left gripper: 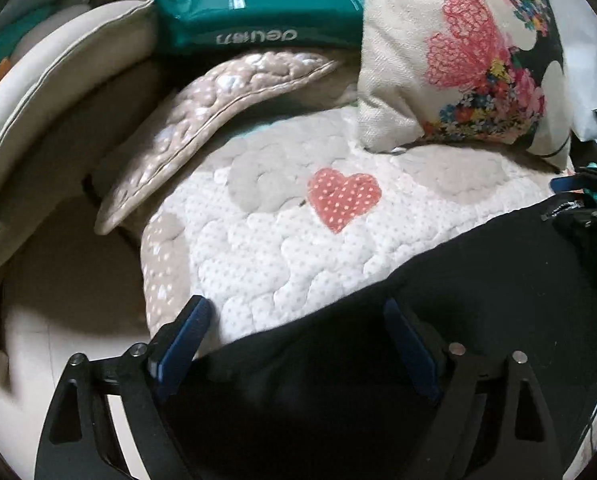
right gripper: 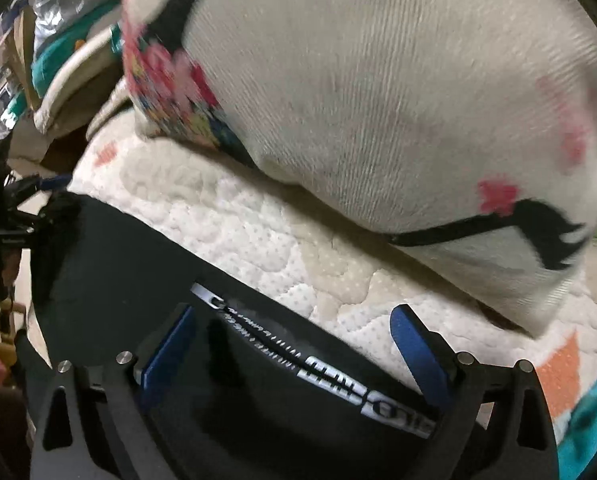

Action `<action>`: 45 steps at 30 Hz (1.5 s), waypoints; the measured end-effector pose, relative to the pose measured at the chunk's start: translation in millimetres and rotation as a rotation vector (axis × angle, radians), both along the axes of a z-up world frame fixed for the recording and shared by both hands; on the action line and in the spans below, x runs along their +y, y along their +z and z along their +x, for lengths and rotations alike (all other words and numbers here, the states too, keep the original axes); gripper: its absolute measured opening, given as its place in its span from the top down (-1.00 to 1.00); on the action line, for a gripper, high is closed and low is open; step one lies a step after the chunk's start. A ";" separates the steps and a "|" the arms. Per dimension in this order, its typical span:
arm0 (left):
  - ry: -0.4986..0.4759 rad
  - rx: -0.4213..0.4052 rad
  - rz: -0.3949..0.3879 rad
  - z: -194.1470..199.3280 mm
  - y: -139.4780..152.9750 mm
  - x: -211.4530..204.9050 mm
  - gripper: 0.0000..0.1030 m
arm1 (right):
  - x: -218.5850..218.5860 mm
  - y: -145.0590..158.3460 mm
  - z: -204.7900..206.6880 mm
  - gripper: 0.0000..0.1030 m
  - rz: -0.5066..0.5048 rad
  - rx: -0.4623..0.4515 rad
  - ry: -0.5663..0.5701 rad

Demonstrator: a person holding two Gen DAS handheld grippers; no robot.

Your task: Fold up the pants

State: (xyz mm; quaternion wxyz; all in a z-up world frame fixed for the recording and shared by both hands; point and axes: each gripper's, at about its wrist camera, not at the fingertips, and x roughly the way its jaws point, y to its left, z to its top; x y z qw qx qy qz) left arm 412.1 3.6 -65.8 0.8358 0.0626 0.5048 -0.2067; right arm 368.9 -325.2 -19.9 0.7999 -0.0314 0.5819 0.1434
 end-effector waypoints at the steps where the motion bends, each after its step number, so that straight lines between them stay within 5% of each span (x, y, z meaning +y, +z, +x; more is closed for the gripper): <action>1: -0.001 0.008 -0.005 0.6 0.0 0.4 -0.75 | 1.3 -4.8 1.5 -0.92 -0.010 0.008 0.013; 3: -0.010 0.022 0.001 2.6 0.6 -0.9 -0.67 | 6.3 -5.8 -1.4 -0.92 -0.026 -0.009 0.045; 5: -0.037 0.008 0.007 -1.0 4.8 -6.1 -0.30 | 10.0 -5.5 -5.2 -0.78 -0.035 -0.015 0.062; 7: -0.060 -0.012 0.013 -5.9 11.9 -11.8 0.71 | 14.4 -2.7 -9.2 -0.40 -0.040 -0.027 0.070; 9: -0.079 -0.016 0.025 -12.7 17.2 -20.3 0.90 | 12.7 1.9 -11.6 0.58 0.010 -0.011 0.057; 12: -0.064 -0.054 0.068 -22.1 24.0 -27.6 0.90 | 17.7 4.7 -20.6 0.77 0.007 -0.013 0.043; 18: -0.004 -0.116 0.022 -54.8 57.7 -24.4 0.90 | 36.5 30.4 -51.4 0.86 -0.028 -0.072 0.028; 30: 0.063 -0.245 -0.092 -208.5 129.5 9.4 0.90 | 39.4 93.5 -174.7 0.86 -0.011 -0.165 0.020; 38: 0.117 -0.168 -0.088 -305.7 91.4 16.7 0.90 | 44.5 54.8 -283.5 0.86 0.007 -0.079 0.032; 45: 0.050 -0.019 0.119 -354.7 29.3 3.4 0.84 | 60.4 3.9 -329.4 0.85 -0.086 0.027 0.055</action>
